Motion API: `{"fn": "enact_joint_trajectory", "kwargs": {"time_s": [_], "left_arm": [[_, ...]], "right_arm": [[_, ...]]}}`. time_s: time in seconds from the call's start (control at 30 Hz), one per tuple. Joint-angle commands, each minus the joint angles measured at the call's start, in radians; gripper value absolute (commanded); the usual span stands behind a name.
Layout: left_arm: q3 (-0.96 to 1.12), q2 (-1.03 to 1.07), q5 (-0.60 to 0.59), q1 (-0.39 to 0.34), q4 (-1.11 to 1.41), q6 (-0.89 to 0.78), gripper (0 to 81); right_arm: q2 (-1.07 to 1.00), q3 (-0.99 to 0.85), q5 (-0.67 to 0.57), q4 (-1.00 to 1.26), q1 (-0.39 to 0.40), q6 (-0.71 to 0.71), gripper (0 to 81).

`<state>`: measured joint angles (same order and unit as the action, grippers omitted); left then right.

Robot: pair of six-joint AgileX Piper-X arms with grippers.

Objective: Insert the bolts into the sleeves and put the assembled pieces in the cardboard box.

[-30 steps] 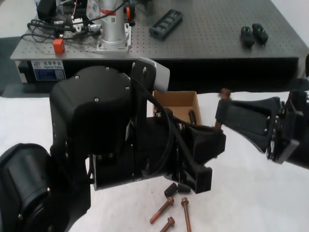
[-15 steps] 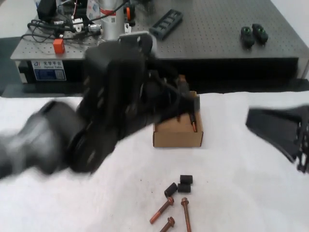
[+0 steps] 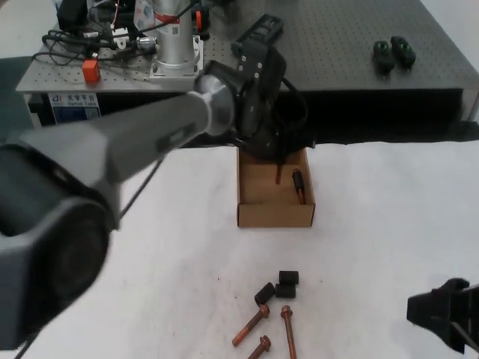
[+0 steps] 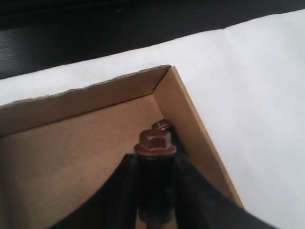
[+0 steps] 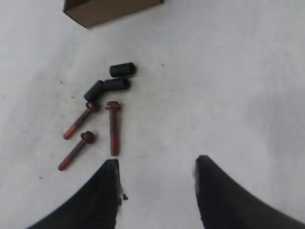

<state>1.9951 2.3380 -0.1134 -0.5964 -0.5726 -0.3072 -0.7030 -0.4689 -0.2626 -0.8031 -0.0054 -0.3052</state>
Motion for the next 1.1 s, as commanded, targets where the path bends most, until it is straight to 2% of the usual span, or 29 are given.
{"fn": "enact_joint_trajectory", "kwargs": {"time_s": [0.0, 0.13, 0.2, 0.37, 0.47, 0.67, 0.83, 1.07], "left_arm": [[0.075, 0.027, -0.021, -0.001, -0.049, 0.009, 0.6], [0.108, 0.068, -0.029, -0.001, -0.057, 0.009, 0.1], [0.108, 0.073, -0.032, -0.001, -0.051, 0.009, 2.6], [0.108, 0.082, -0.032, -0.001, -0.035, 0.009, 21.8], [0.108, 0.080, -0.032, -0.001, -0.039, 0.009, 28.6], [0.108, -0.030, -0.023, 0.024, -0.153, 0.045, 28.5], [0.108, -0.162, 0.096, 0.055, -0.295, 0.161, 28.5], [0.084, -0.248, 0.107, 0.090, -0.389, 0.204, 28.5]], "right_arm": [[0.005, -0.003, 0.004, -0.006, -0.003, 0.015, 36.7], [-0.087, -0.003, 0.002, 0.061, 0.005, 0.038, 36.7], [-0.143, -0.011, 0.007, 0.104, 0.025, 0.060, 36.7], [-0.346, -0.073, 0.056, 0.144, 0.120, 0.091, 36.7], [-0.466, -0.141, 0.058, 0.192, 0.190, 0.098, 36.7], [-0.685, -0.282, 0.120, 0.234, 0.319, 0.104, 36.6], [-0.834, -0.356, 0.170, 0.232, 0.418, 0.104, 36.6], [-0.986, -0.416, 0.207, 0.232, 0.494, 0.104, 36.6]]}}
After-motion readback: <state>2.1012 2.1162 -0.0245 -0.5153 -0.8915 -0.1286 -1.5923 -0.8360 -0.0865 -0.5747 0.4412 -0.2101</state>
